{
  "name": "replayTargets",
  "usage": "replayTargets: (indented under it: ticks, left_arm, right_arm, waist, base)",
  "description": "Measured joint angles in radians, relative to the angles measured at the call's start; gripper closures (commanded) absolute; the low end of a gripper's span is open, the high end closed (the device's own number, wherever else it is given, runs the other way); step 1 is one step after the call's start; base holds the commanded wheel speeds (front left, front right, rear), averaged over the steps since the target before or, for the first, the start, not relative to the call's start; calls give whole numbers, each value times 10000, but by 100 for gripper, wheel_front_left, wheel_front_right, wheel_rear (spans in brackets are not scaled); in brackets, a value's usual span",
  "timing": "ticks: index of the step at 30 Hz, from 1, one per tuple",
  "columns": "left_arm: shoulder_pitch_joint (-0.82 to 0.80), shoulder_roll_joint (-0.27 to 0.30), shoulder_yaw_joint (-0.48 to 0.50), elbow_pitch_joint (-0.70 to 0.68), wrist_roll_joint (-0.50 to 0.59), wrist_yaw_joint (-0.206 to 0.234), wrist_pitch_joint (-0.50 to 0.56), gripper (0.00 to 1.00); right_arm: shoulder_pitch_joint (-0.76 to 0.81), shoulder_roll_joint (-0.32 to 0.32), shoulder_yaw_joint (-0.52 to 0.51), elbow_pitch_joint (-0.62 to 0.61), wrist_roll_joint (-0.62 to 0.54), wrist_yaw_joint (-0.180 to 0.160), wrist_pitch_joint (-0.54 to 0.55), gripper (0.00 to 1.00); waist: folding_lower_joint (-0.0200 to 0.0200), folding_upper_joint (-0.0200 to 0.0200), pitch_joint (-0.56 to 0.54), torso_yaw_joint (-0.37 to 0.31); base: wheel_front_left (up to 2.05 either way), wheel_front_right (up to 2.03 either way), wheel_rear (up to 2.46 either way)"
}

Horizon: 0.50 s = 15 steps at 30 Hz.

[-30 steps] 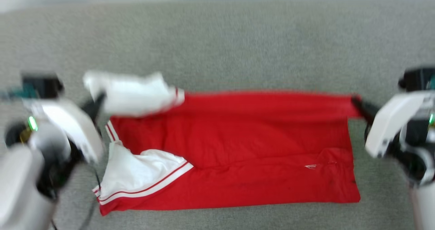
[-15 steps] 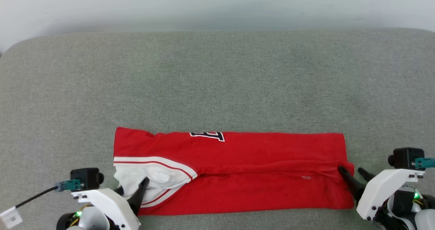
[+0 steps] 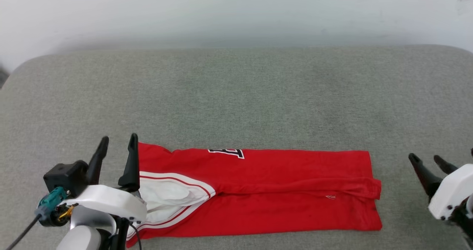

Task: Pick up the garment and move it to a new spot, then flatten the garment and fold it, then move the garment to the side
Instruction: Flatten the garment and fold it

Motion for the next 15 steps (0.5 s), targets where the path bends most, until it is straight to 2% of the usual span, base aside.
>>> replayTargets:
  ticks: [3, 7, 15]
  left_arm:
    - [-7, -115, 29, -541, 477, 376, -474, 0]
    - [-8, -236, -46, -1060, 1198, 665, -780, 0]
    - [-15, -410, -539, -1421, 1868, 740, -871, 0]
  right_arm:
    - [-159, -255, -138, 21, 12, 2, 1114, 0]
    - [-211, -334, -111, 12, -4, 2, 2268, 0]
    - [-254, 510, 257, 663, -33, 2, 3256, 0]
  waist:
    - [1, 0, 21, 149]
    - [1, 0, 140, 440]
    - [2, 0, 572, 1044]
  base:
    - [0, 0, 0]
    - [0, 0, 0]
    - [0, 0, 0]
